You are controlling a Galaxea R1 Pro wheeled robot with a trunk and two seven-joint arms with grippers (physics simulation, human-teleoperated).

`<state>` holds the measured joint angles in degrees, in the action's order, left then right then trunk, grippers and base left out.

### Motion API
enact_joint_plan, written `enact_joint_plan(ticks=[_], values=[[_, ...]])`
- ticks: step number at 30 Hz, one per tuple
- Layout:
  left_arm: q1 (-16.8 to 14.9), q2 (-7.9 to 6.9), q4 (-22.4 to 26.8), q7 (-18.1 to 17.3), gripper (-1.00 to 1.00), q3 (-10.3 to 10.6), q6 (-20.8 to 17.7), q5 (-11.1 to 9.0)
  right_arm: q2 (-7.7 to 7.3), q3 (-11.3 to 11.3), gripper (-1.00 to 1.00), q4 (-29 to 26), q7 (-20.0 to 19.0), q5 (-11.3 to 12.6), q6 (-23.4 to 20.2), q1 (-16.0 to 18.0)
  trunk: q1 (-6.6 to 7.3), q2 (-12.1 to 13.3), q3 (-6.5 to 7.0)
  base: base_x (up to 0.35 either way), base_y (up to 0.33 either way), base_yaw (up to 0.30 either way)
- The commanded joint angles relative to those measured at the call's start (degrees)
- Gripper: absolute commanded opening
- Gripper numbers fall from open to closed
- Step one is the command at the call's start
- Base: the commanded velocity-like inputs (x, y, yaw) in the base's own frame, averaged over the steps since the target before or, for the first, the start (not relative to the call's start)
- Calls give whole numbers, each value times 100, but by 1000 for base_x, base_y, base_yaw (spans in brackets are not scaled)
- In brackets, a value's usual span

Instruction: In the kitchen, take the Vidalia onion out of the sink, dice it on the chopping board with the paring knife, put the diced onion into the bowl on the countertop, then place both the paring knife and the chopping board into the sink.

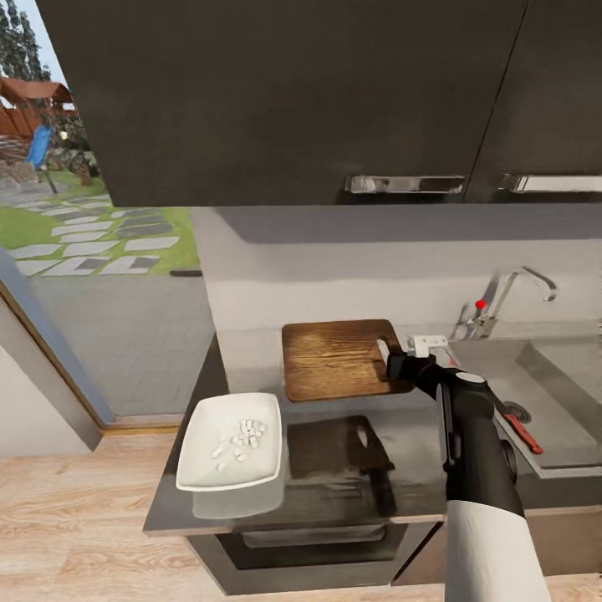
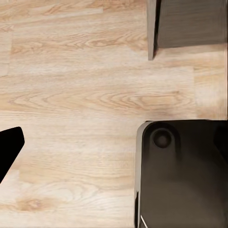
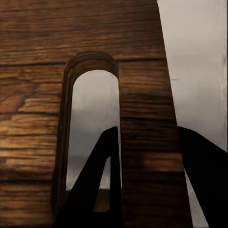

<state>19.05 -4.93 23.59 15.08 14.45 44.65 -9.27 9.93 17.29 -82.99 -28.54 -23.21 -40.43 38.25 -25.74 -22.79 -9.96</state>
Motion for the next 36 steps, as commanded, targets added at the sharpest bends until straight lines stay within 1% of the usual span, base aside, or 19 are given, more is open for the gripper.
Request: enact_joint_plan(ticks=[1, 8, 16, 19, 21, 22, 23, 25, 26, 28, 32, 35, 36], values=[[2, -8, 14, 21, 100, 49, 9, -58, 7, 13, -100, -7, -64, -28, -17, 7, -4, -13, -5, 0, -310, -101], [2, -8, 14, 21, 100, 49, 9, -58, 7, 3, -100, 4, -64, -18, -18, 7, -4, -13, 45, 0, -228, -125], [2, -8, 7, 21, 100, 49, 9, -58, 7, 2, -100, 85, -58, -17, -18, 7, -4, -13, 53, 0, -235, -15], [2, -8, 5, 21, 100, 49, 9, -57, 7, 2, -100, 120, 49, -23, -53, 7, -4, -13, 53, 0, -269, -1], [2, -8, 7, 21, 100, 49, 9, -58, 7, 2, -100, 163, 431, -21, -68, 7, -4, -13, 53, 0, -277, 0], [2, -8, 6, 21, 100, 49, 9, -58, 7, 2, -100, 176, 546, -20, -69, 7, -4, -13, 53, 0, -277, 0], [2, -8, 6, 21, 100, 49, 9, -58, 7, 2, -100, 196, 807, -17, -69, 7, -4, -13, 53, 0, -278, 0], [2, -8, 5, 21, 100, 49, 9, -56, 7, 2, -100, 219, 1527, -10, -62, 7, -4, -13, 53, 0, -279, 0], [2, -8, 5, 21, 100, 49, 9, -57, 7, 2, -100, 223, 1706, -6, -59, 7, -4, -13, 53, 0, -279, 0], [2, -8, 5, 21, 100, 49, 9, -57, 7, 4, -100, 228, 1937, 0, -55, 7, -4, -13, 53, 0, -279, 0], [2, -8, 5, 21, 100, 49, 9, -58, 7, 24, -100, 240, 2080, 65, -53, 7, -4, -13, 53, 0, -279, 0], [2, -8, 1, 21, 100, 49, 9, -58, 7, 43, -100, 404, 2508, 85, -44, 7, -4, -13, 53, 0, -279, 0], [2, -8, -1, 21, 100, 49, 9, -58, 7, 49, -100, 490, 2785, 119, -26, 7, -4, -13, 53, 0, -279, 0]])
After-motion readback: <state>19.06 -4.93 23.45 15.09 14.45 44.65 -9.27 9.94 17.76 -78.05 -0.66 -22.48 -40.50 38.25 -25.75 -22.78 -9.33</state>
